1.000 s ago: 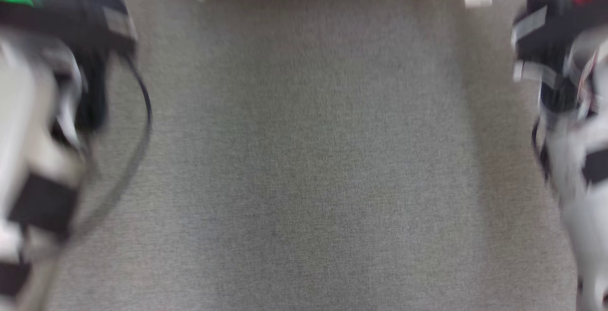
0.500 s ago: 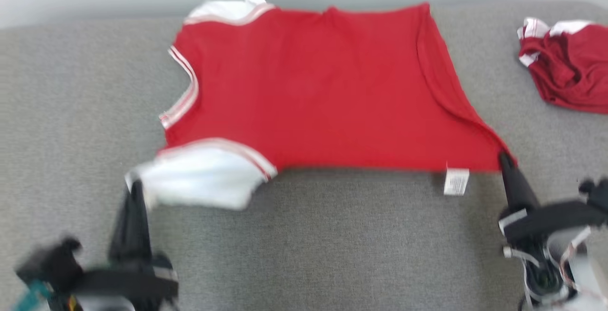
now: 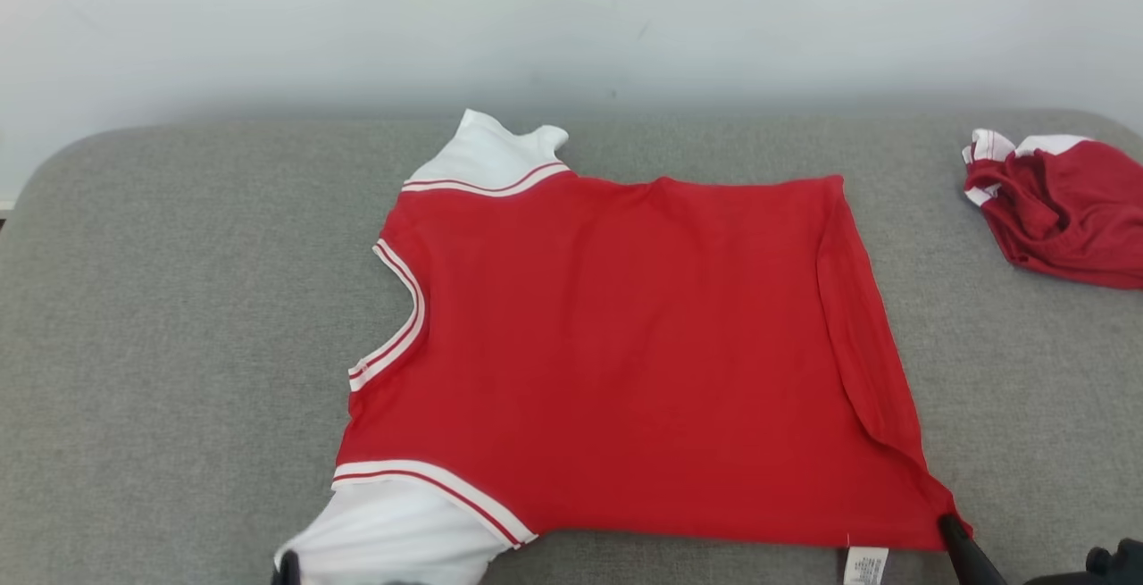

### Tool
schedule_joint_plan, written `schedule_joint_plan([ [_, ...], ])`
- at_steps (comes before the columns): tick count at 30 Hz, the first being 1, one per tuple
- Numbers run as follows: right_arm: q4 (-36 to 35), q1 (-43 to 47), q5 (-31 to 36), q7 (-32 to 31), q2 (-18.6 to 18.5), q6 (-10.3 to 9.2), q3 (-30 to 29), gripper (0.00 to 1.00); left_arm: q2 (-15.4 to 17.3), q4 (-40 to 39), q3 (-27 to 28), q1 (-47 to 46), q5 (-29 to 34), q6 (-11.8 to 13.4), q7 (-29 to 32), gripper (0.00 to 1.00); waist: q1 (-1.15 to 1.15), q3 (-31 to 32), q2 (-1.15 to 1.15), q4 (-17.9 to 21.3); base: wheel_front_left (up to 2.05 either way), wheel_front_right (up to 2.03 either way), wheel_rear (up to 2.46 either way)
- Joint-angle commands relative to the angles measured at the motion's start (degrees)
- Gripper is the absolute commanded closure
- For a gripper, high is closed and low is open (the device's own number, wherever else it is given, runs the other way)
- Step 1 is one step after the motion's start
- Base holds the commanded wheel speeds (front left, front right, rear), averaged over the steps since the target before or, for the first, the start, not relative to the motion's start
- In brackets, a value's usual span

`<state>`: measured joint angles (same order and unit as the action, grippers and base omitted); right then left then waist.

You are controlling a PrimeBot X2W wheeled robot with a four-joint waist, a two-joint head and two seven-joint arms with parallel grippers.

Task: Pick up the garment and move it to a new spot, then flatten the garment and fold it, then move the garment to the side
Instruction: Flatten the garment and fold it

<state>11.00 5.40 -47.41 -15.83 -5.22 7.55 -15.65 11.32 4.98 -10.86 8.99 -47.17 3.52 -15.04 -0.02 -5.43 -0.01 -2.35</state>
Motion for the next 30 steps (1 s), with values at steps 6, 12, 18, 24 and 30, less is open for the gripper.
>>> schedule_joint_plan([
  [6,-3.87,2.31,-1.43,-3.62,1.76,-0.17,-2.97,1.00,-1.09,-0.06,-1.15,1.29,1.60,-1.46,-0.18,1.00,0.02,0.83,0.01,-0.34,0.00,0.00,0.00],
  [12,-5.55,0.83,-5.43,-5.63,2.38,-0.17,-3.52,1.00,-1.49,-3.47,-0.43,-1.14,4.64,-2.49,-0.18,1.00,0.02,0.92,0.01,0.28,0.00,0.00,0.00],
  [18,-4.97,-2.64,-5.34,-6.19,2.41,-0.17,-0.84,1.00,0.92,-3.91,-1.46,-7.00,6.79,-3.83,1.67,1.00,0.02,1.02,0.01,1.95,0.00,0.00,0.00],
  [24,-2.81,-9.23,-2.35,-7.29,2.42,-0.17,0.81,1.00,3.68,0.69,-1.77,-15.83,7.58,-5.45,5.11,1.00,0.02,-0.25,0.01,3.92,0.00,0.00,0.00],
  [30,1.37,-16.91,1.30,-8.20,2.41,-0.17,0.63,1.00,5.04,8.92,-2.22,-24.93,7.12,-7.39,7.19,1.00,0.02,-2.78,0.01,4.78,0.00,0.00,0.00],
])
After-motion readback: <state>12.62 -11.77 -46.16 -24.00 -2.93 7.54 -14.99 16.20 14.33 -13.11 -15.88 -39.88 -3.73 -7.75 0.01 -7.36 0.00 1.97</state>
